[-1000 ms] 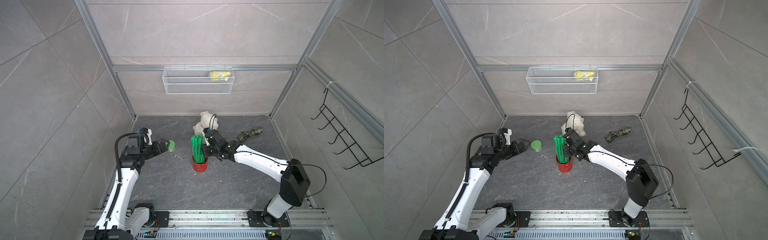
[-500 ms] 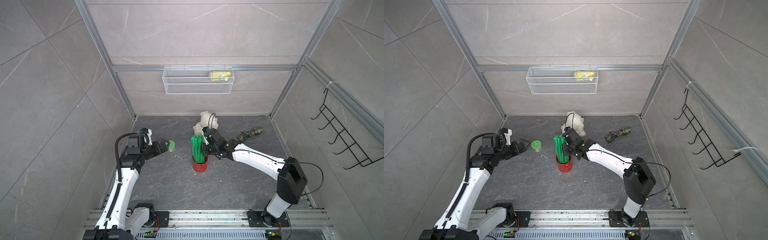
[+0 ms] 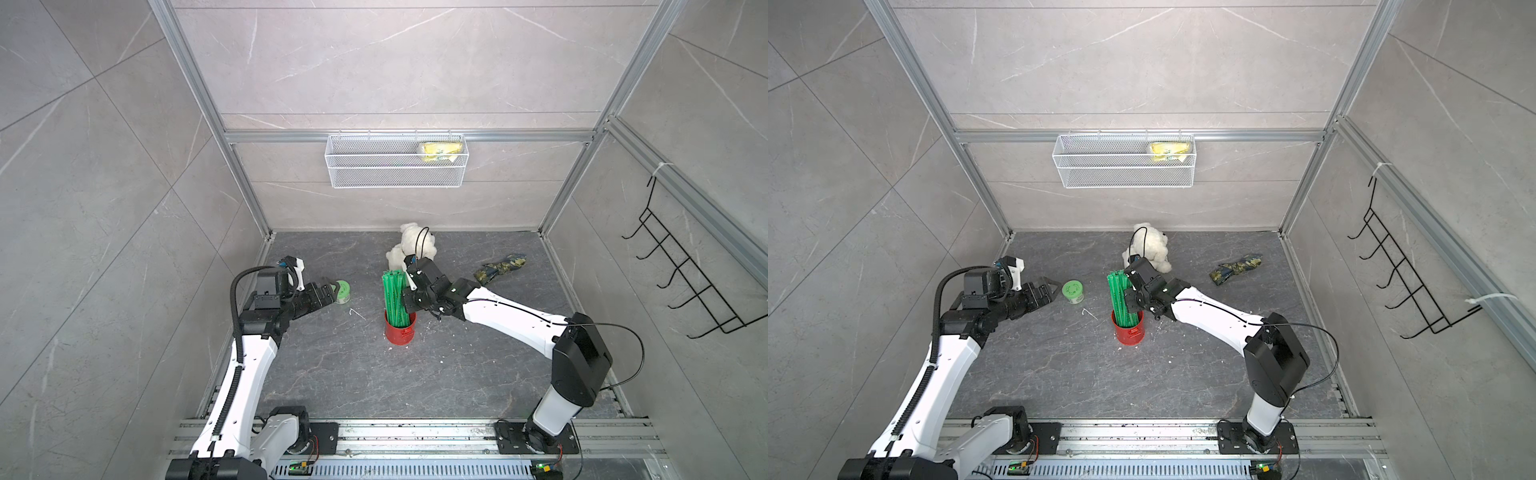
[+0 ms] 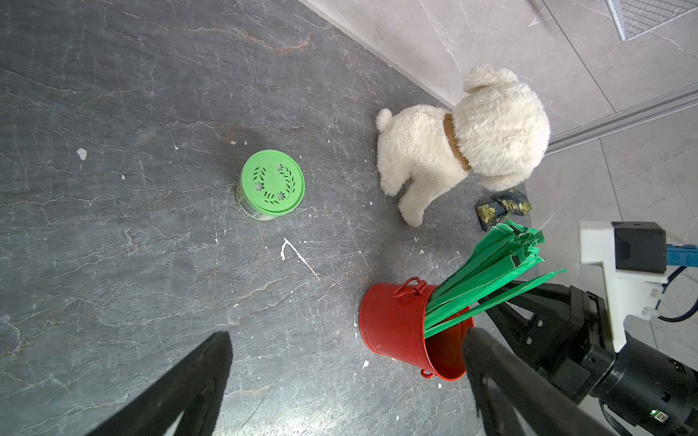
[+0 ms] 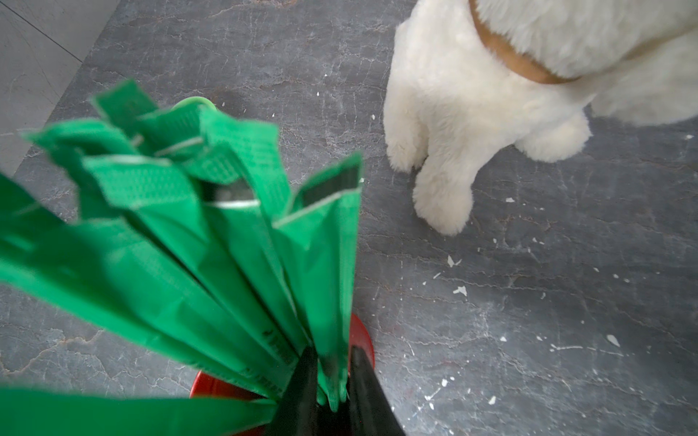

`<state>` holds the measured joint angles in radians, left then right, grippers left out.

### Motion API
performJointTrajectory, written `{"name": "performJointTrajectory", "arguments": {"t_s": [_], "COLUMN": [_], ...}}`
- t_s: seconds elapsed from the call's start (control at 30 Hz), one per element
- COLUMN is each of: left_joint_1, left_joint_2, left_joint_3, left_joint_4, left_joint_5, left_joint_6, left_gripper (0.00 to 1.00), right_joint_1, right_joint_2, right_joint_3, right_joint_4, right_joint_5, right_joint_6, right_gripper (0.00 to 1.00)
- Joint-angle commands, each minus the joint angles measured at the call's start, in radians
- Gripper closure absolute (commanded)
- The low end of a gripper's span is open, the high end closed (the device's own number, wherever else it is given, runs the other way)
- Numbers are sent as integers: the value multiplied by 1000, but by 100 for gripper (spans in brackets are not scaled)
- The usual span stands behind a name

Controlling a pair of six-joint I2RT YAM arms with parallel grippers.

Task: Take the straws out of the storage container
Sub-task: Pick up the straw from the container.

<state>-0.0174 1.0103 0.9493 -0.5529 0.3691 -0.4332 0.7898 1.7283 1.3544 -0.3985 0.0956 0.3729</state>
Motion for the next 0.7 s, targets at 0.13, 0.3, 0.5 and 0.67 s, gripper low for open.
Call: {"name": "performJointTrajectory", "arguments": {"t_s": [0.13,0.3,0.5,0.67], "left_joint_1": [-1,-1,-1,-1], "left_joint_2": [-1,0,8,10], "left_joint_3": [19,19,22,24], "left_joint_4": [-5,-7,-9,-12], "left_joint_5": [3,4,5,8], "left_joint_6": [34,33,34,34], "left_gripper": [0,0,0,0], "right_joint_1": [-4,-4,-4,-4], "right_joint_2": [14,20,23,25], "right_joint_3": [19,19,17,19], "right_joint_4": [7,10,12,14], "right_joint_5": [-13,-20,-26,-36], "right_joint_6": [-20,-23,-23,-27], "right_gripper": [82,82,83,78]}}
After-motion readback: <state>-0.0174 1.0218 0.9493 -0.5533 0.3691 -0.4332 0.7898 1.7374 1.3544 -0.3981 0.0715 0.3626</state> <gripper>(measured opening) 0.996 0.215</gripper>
